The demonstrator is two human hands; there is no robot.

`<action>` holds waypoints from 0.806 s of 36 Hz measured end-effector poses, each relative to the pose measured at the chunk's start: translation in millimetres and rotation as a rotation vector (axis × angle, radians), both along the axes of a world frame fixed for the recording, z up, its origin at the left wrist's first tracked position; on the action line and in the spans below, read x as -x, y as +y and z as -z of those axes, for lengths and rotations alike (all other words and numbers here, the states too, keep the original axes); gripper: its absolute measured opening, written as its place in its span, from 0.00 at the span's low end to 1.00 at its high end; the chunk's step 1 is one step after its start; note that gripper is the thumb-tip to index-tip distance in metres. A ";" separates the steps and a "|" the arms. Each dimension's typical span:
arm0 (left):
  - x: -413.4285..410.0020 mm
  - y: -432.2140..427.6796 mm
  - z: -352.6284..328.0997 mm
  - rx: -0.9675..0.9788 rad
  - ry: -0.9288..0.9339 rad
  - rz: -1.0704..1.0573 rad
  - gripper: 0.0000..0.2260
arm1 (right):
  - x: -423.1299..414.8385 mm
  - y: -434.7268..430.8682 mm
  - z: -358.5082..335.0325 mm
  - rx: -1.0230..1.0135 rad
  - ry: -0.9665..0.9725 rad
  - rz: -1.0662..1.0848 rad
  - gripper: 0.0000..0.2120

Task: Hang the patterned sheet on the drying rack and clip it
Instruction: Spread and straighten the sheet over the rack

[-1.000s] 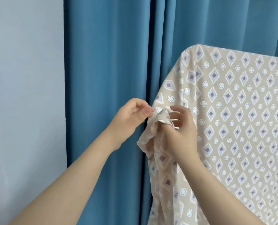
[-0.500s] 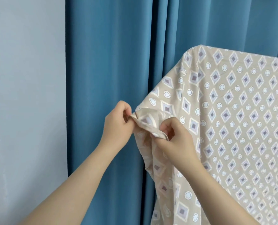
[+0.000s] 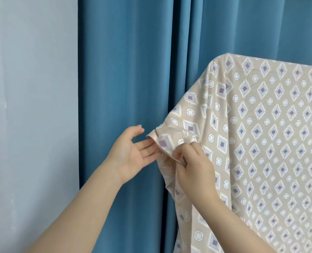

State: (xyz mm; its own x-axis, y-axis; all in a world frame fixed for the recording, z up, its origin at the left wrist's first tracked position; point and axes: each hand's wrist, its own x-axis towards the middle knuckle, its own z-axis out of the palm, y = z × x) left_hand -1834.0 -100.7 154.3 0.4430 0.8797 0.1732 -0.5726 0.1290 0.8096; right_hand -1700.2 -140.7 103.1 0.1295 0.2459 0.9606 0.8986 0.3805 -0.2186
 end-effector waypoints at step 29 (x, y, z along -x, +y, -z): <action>33.4 27.0 -65.2 -0.339 -0.011 -0.430 0.40 | -4.9 -3.1 -25.8 0.404 0.180 -0.273 0.09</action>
